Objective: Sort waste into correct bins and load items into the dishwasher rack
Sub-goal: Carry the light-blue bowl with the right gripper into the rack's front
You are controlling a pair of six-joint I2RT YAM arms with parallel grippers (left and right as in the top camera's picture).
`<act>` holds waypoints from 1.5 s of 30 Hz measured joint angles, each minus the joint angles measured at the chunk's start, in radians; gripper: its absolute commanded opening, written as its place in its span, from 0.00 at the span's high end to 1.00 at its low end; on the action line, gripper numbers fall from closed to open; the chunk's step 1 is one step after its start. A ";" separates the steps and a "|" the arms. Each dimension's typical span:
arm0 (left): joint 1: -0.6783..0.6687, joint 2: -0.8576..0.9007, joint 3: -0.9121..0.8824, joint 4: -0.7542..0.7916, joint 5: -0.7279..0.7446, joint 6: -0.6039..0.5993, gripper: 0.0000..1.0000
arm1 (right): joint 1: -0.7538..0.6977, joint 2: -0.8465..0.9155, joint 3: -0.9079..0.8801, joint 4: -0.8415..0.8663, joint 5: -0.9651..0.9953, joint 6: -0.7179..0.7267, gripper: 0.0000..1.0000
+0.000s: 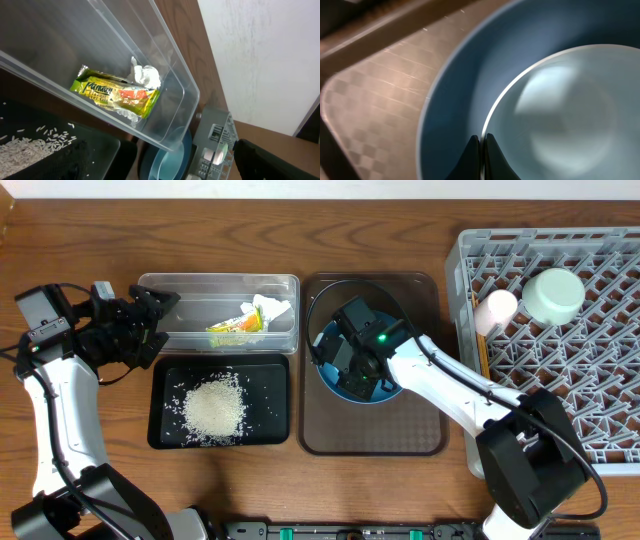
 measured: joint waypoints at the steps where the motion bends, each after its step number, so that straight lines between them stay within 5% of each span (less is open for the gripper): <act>1: 0.000 0.000 0.000 0.000 0.000 0.000 0.06 | 0.000 -0.005 0.000 0.000 -0.015 0.003 0.99; 11: 0.000 0.000 0.000 0.000 0.000 0.000 0.06 | -0.028 -0.302 0.000 -0.002 -0.105 0.172 0.99; 19: 0.000 0.000 0.000 0.000 0.000 0.000 0.06 | -0.222 -0.513 0.000 -0.007 -0.190 0.335 0.99; 32: 0.000 0.000 0.000 0.000 0.000 0.000 0.06 | -0.655 -0.531 0.000 -0.086 -0.654 0.393 0.99; 45: 0.000 0.000 0.000 0.000 0.000 0.000 0.06 | -0.903 -0.531 -0.099 -0.195 -0.962 0.402 0.99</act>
